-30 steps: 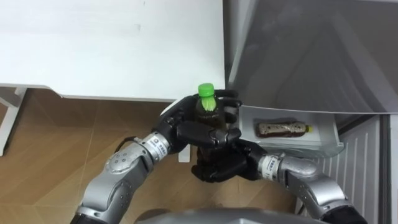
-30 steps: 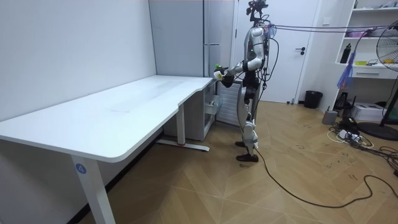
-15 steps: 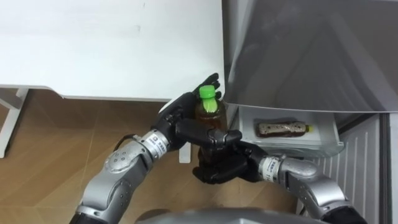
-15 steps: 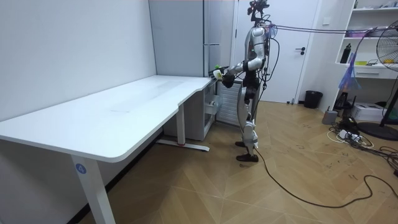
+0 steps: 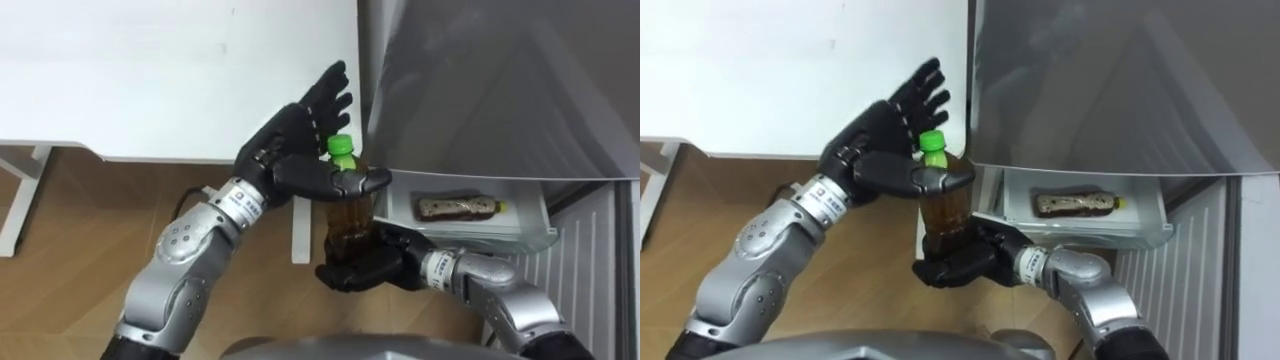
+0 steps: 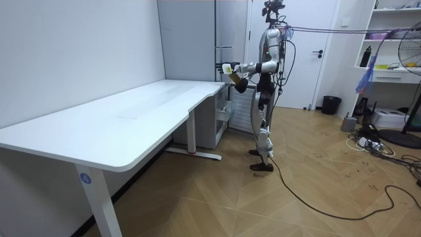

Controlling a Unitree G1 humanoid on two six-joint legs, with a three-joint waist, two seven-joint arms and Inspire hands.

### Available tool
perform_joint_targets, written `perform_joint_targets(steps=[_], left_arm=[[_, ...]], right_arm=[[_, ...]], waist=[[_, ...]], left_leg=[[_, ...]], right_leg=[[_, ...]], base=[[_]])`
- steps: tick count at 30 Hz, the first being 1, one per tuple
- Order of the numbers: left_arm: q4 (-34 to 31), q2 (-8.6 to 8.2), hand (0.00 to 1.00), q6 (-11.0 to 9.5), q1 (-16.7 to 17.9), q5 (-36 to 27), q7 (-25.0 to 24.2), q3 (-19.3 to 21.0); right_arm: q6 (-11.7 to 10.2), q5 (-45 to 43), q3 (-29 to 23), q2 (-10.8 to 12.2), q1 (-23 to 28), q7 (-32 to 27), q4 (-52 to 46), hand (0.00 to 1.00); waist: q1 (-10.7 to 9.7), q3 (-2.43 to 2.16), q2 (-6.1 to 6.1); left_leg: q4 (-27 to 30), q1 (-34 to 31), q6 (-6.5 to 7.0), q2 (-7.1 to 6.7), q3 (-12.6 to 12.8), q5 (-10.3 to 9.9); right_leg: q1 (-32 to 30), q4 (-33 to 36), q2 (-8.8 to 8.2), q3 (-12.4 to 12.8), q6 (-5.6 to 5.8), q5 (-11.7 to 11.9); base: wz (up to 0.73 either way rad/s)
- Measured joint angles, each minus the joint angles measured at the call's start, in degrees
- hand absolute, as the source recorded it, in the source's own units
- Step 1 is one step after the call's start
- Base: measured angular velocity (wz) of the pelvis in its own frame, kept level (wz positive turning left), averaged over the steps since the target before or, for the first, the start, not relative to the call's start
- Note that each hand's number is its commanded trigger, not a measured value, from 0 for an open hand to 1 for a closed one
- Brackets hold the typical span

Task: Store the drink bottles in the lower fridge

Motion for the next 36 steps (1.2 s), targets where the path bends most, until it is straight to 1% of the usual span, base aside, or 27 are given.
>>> perform_joint_targets(steps=[2, 3, 5, 7, 10, 12, 13, 14, 17, 19, 21, 23, 29, 31, 36], left_arm=[[-1.2, 0.03, 0.00, -0.3, 0.0, 0.0, 0.3, 1.1], [-1.6, -0.02, 0.00, -0.9, -0.1, 0.0, 0.8, 2.1], [-2.7, 0.00, 0.00, -1.2, -0.1, 0.0, 2.2, 4.7], [-3.7, -0.02, 0.00, -1.3, -0.1, 0.0, 3.6, 6.6], [-5.9, -0.02, 0.00, -2.2, -0.1, 0.0, 5.2, 8.5], [-7.9, -0.29, 0.00, -2.2, -0.1, 0.1, 5.9, 10.1], [-9.2, -0.55, 0.00, -2.3, -0.1, 0.1, 6.5, 11.4], [-10.2, -0.67, 0.00, -2.5, -0.1, 0.1, 7.1, 13.1], [-11.5, -0.69, 0.00, -3.4, -0.1, 0.1, 9.0, 15.8], [-12.3, -0.91, 0.00, -3.9, -0.1, 0.6, 11.1, 17.2], [-12.4, -1.03, 0.00, -4.3, -0.1, 0.6, 12.1, 18.8], [-12.4, -1.03, 0.00, -4.5, -0.1, 1.4, 13.7, 20.7], [-12.3, -1.10, 0.00, -5.1, -0.1, 3.5, 17.7, 25.1], [-12.3, -1.11, 0.00, -5.5, 0.1, 3.3, 20.1, 27.6], [-10.7, -1.09, 0.00, -6.1, 0.3, 2.9, 24.7, 31.6]], right_arm=[[0.0, 0.0, -0.7, 0.2, 0.9, 0.0, 0.0, 1.00], [0.0, 0.0, -1.1, 0.3, 1.5, 0.0, 0.0, 1.00], [0.0, 0.0, -1.3, 0.5, 1.6, -0.1, 0.0, 1.00], [0.0, -0.1, -1.6, 0.6, 1.6, -0.2, 0.4, 1.00], [0.0, -0.1, -1.8, 0.7, 1.6, -0.7, 1.9, 1.00], [0.0, -0.3, -3.1, 1.0, 1.7, -0.7, 3.6, 1.00], [0.0, -1.4, -3.9, 1.2, 1.8, -0.7, 4.1, 1.00], [0.0, -2.5, -4.1, 0.9, 1.9, -0.7, 4.2, 1.00], [0.0, -3.4, -5.1, 0.7, 2.2, -0.6, 4.2, 1.00], [0.0, -3.6, -6.7, 0.8, 2.9, -0.6, 4.2, 1.00], [0.0, -4.1, -8.0, 1.0, 3.0, -0.3, 4.2, 1.00], [0.0, -4.4, -9.2, 0.9, 3.6, -0.1, 4.2, 1.00], [0.0, -5.4, -12.3, 0.9, 6.4, 0.0, 2.2, 1.00], [0.0, -5.5, -13.6, 0.9, 7.5, 0.0, -0.2, 1.00], [-0.1, -5.5, -15.8, 0.9, 8.0, -0.2, -0.1, 1.00]], waist=[[0.6, -0.02, 0.16], [0.8, -0.01, 0.25], [0.9, 0.10, 0.52], [1.1, 0.06, 0.61], [1.5, 0.04, 0.60], [1.9, 0.06, 0.55], [2.2, 0.05, 0.59], [2.3, 0.05, 0.60], [2.6, 0.06, 0.61], [3.8, 0.11, 0.78], [4.0, 0.19, 1.08], [4.5, 0.02, 1.58], [5.7, -0.12, 2.35], [6.1, -0.11, 2.36], [7.4, -0.24, 2.02]], left_leg=[[0.1, -0.1, 0.00, -0.01, 0.0, 0.0], [0.1, -0.1, 0.00, -0.01, 0.0, 0.0], [0.1, -0.1, 0.00, -0.04, -0.1, 0.0], [0.0, 0.0, 0.00, -0.03, -0.1, 0.0], [-0.3, 0.1, 0.00, -0.02, 0.0, 0.0], [-0.4, 0.1, 0.01, -0.03, 0.0, 0.0], [-0.4, 0.1, 0.01, -0.05, 0.0, 0.0], [-0.4, 0.3, 0.02, -0.05, 0.0, 0.0], [-0.4, 0.5, 0.02, -0.05, 0.0, 0.0], [-0.6, 1.0, 0.02, -0.06, 0.0, 0.0], [-0.7, 0.9, 0.02, -0.06, 0.0, 0.0], [-0.8, 0.9, 0.02, -0.05, -0.1, 0.0], [-0.7, 1.1, 0.00, -0.06, -0.2, 0.0], [-0.7, 1.4, 0.01, -0.08, -0.1, 0.0], [-0.6, 1.5, 0.01, -0.18, -0.2, 0.0]], right_leg=[[0.1, 0.0, -0.01, 0.0, 0.00, 0.0], [0.1, 0.0, -0.03, -0.1, 0.00, 0.0], [0.1, 0.1, -0.06, -0.2, 0.00, 0.0], [0.1, 0.1, -0.04, -0.2, 0.00, 0.0], [0.3, 0.1, -0.03, -0.2, 0.00, 0.0], [0.3, 0.1, -0.04, -0.1, 0.01, 0.0], [0.3, 0.1, -0.07, -0.1, 0.02, 0.0], [0.4, 0.0, -0.08, -0.2, 0.02, 0.0], [0.7, -0.2, -0.05, -0.1, 0.03, 0.0], [1.0, -0.2, 0.01, 0.1, 0.07, 0.0], [1.0, -0.1, 0.02, 0.1, 0.09, -0.1], [0.9, -0.1, 0.05, 0.0, 0.09, -0.1], [1.2, -0.1, -0.01, -0.2, 0.11, -0.1], [1.4, -0.1, -0.06, -0.2, 0.18, -0.1], [1.6, -0.2, -0.10, -0.1, 0.25, -0.2]], base=[[0.00], [0.00], [0.00], [0.00], [0.00], [0.00], [0.00], [0.00], [0.00], [-0.02], [0.00], [0.00], [0.00], [0.00], [0.00]])
